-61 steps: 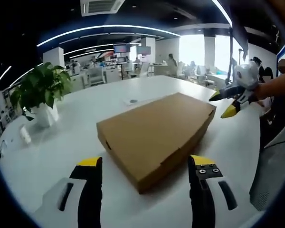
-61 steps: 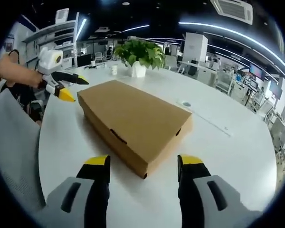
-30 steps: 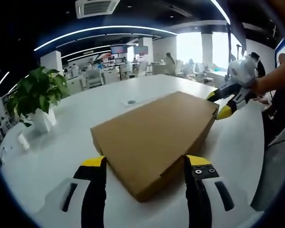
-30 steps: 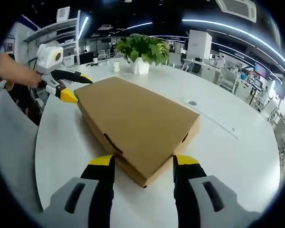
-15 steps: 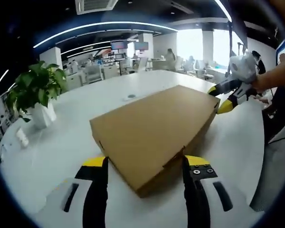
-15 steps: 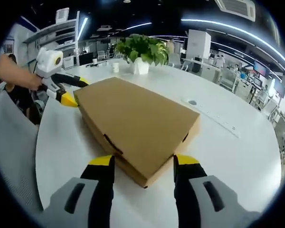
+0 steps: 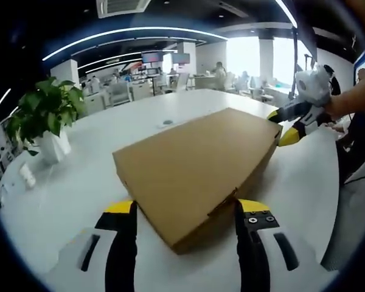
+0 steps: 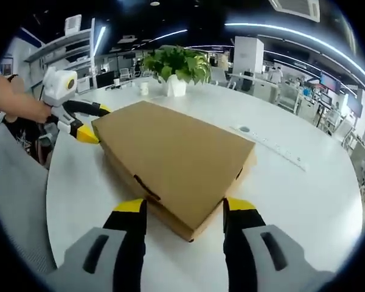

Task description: Operate the shoe box by opening the lid, removing the specified soft item, and placing it in the target area until the item is outside and the box remains undamaged.

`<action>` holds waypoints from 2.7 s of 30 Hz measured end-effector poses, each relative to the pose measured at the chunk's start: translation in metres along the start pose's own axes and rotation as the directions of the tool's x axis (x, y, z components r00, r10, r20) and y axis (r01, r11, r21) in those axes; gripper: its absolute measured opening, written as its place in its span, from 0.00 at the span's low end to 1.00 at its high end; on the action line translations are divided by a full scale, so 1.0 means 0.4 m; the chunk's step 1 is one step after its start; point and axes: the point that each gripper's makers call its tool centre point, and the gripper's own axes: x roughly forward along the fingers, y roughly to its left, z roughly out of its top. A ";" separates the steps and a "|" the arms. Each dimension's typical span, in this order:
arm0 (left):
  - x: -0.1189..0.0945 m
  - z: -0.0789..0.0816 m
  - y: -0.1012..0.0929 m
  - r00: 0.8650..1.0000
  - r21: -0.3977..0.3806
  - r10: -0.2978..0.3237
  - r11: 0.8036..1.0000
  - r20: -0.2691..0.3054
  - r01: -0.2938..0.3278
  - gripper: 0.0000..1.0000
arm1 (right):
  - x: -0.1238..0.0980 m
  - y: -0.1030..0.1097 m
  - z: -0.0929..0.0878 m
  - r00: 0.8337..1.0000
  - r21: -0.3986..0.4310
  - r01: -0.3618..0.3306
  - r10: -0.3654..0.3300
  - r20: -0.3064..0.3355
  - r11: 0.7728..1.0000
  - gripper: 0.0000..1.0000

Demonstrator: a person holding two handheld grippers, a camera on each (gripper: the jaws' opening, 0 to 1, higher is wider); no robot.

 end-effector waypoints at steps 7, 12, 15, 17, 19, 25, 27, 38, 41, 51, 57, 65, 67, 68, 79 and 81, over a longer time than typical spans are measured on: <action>-0.005 -0.002 0.002 1.000 0.006 -0.013 1.000 -0.009 0.013 0.66 | -0.004 0.013 -0.002 1.000 0.007 0.008 -0.008 -0.003 1.000 0.46; -0.011 -0.005 0.003 1.000 0.013 -0.025 1.000 -0.015 0.025 0.66 | -0.007 0.027 -0.004 1.000 0.017 0.020 -0.020 -0.006 1.000 0.46; -0.015 -0.007 0.005 0.999 0.017 -0.032 0.999 -0.020 0.033 0.66 | -0.009 0.033 -0.004 1.000 0.021 0.021 -0.021 -0.009 1.000 0.46; -0.019 -0.008 0.006 0.999 0.020 -0.037 0.999 -0.024 0.038 0.66 | -0.011 0.040 -0.004 1.000 0.022 0.021 -0.021 -0.012 1.000 0.45; -0.023 -0.010 0.008 0.999 0.022 -0.042 0.999 -0.027 0.043 0.66 | -0.015 0.050 -0.004 1.000 0.024 0.020 -0.020 -0.014 1.000 0.45; -0.037 -0.018 0.012 0.998 0.032 -0.056 0.998 -0.035 0.057 0.66 | -0.018 0.069 -0.007 1.000 0.019 0.021 -0.021 -0.006 1.000 0.44; -0.041 -0.019 0.013 0.997 0.036 -0.061 0.997 -0.040 0.062 0.66 | -0.020 0.078 -0.007 1.000 0.023 0.023 -0.023 -0.003 0.999 0.44; -0.069 -0.038 0.022 0.995 0.048 -0.084 0.995 -0.056 0.087 0.66 | -0.031 0.125 -0.014 1.000 0.024 0.016 -0.016 0.005 1.000 0.42; -0.076 -0.044 0.024 0.994 0.051 -0.089 0.994 -0.056 0.092 0.66 | -0.032 0.136 -0.015 1.000 0.012 0.017 -0.017 0.003 1.000 0.41; -0.104 -0.066 0.031 0.993 0.061 -0.104 0.992 -0.062 0.107 0.66 | -0.042 0.182 -0.021 1.000 -0.001 0.006 -0.006 0.006 1.000 0.40; -0.120 -0.077 0.033 0.992 0.067 -0.111 0.991 -0.067 0.115 0.66 | -0.045 0.202 -0.022 1.000 0.001 0.003 -0.003 0.009 1.000 0.40; -0.147 -0.094 0.037 0.989 0.077 -0.126 0.988 -0.078 0.132 0.66 | -0.055 0.248 -0.026 1.000 0.010 0.002 -0.002 0.021 1.000 0.39; -0.154 -0.097 0.038 0.988 0.079 -0.130 0.988 -0.080 0.136 0.66 | -0.058 0.259 -0.026 1.000 0.015 0.005 -0.005 0.026 1.000 0.39; -0.157 -0.099 0.038 0.988 0.079 -0.132 0.987 -0.082 0.138 0.66 | -0.059 0.262 -0.026 1.000 0.015 0.006 -0.006 0.027 1.000 0.39; -0.189 -0.122 0.035 0.988 0.078 -0.128 0.988 -0.087 0.135 0.65 | -0.065 0.297 -0.031 0.999 0.027 0.006 -0.008 0.044 1.000 0.38; -0.196 -0.126 0.031 0.989 0.073 -0.124 0.989 -0.085 0.130 0.65 | -0.065 0.300 -0.030 0.999 0.023 0.001 -0.002 0.041 1.000 0.38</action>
